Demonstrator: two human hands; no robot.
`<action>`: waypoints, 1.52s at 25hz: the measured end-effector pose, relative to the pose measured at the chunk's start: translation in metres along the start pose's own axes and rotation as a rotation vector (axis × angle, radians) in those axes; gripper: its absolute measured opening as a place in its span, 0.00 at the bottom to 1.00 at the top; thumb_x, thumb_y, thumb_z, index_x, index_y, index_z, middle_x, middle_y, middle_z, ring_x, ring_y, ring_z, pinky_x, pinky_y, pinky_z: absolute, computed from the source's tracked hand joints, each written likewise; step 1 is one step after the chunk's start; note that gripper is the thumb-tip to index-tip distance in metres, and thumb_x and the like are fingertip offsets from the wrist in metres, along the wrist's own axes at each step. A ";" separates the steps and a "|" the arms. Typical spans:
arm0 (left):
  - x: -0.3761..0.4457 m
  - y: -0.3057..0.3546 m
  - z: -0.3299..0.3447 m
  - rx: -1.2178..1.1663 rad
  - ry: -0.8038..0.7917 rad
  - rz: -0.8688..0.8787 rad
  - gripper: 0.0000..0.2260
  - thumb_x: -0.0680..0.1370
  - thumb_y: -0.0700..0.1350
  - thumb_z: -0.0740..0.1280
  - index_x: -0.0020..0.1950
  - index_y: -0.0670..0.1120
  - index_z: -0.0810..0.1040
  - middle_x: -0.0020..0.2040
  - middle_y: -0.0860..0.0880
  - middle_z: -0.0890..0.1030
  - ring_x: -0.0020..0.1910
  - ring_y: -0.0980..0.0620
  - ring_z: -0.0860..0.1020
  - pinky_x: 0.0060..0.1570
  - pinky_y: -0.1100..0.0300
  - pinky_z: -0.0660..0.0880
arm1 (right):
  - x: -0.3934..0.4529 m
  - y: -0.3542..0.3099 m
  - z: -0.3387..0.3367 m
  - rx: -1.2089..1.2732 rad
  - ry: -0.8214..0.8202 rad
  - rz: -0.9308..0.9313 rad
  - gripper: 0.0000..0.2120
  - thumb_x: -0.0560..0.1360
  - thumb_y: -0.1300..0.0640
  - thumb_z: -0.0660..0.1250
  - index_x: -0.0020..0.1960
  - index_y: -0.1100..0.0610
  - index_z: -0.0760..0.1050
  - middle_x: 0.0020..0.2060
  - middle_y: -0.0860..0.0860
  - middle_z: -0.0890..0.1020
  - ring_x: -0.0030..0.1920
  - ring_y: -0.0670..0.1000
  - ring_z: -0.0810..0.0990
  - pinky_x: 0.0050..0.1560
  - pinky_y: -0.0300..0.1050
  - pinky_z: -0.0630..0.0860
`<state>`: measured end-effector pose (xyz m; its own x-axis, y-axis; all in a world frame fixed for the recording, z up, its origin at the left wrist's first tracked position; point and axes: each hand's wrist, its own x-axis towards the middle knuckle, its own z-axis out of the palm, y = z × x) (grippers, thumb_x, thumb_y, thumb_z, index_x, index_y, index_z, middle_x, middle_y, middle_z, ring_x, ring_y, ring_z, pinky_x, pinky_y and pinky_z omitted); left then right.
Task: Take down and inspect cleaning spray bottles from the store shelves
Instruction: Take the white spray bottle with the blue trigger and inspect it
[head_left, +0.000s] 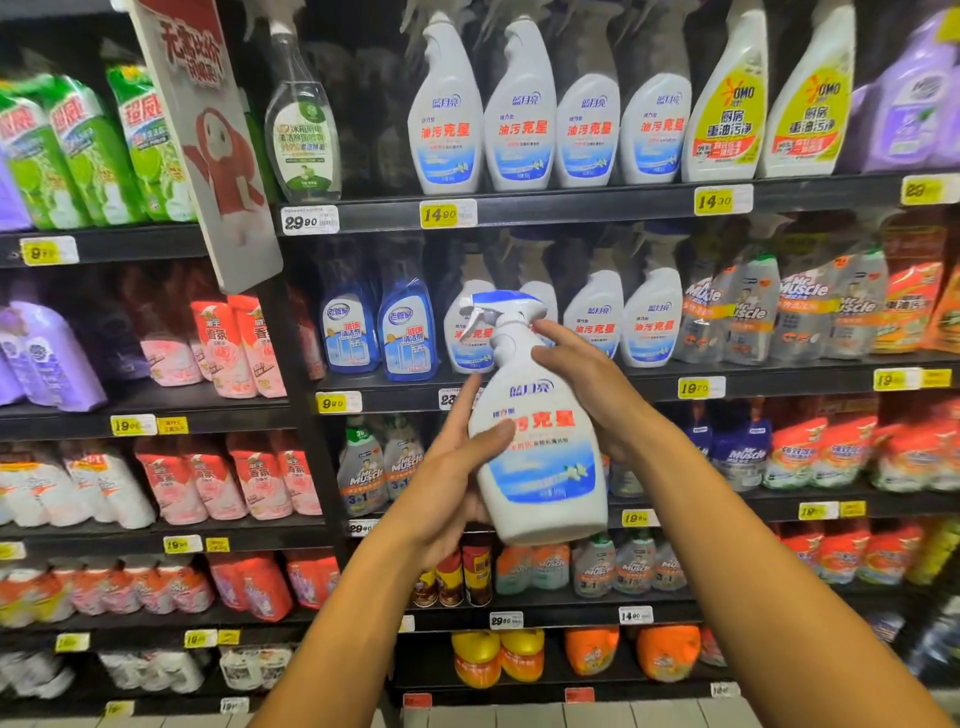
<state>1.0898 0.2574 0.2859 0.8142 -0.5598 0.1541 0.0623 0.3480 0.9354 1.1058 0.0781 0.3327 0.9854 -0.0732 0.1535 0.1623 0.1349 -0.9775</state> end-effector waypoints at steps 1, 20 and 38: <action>0.002 0.006 0.005 -0.023 0.017 0.003 0.21 0.76 0.47 0.69 0.67 0.62 0.70 0.60 0.50 0.83 0.56 0.47 0.83 0.44 0.46 0.83 | 0.003 -0.004 0.000 0.025 -0.003 0.066 0.16 0.79 0.59 0.63 0.66 0.53 0.73 0.53 0.57 0.85 0.48 0.55 0.85 0.46 0.49 0.81; 0.018 0.012 -0.025 0.359 -0.116 -0.175 0.23 0.74 0.44 0.73 0.65 0.58 0.72 0.58 0.48 0.84 0.56 0.46 0.83 0.49 0.46 0.82 | -0.004 -0.012 -0.003 -0.343 -0.145 -0.041 0.12 0.77 0.55 0.70 0.60 0.53 0.78 0.49 0.51 0.87 0.48 0.52 0.87 0.45 0.47 0.83; 0.050 0.026 -0.059 1.051 0.125 0.503 0.25 0.71 0.53 0.71 0.67 0.60 0.71 0.65 0.56 0.77 0.64 0.58 0.75 0.63 0.54 0.75 | -0.028 0.016 0.005 -0.968 -0.165 -0.887 0.27 0.74 0.67 0.72 0.70 0.53 0.72 0.65 0.38 0.73 0.66 0.37 0.70 0.68 0.34 0.68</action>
<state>1.1662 0.2822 0.2991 0.6661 -0.4379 0.6038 -0.7429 -0.3164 0.5900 1.0815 0.0875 0.3135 0.5706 0.3590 0.7386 0.7169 -0.6565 -0.2347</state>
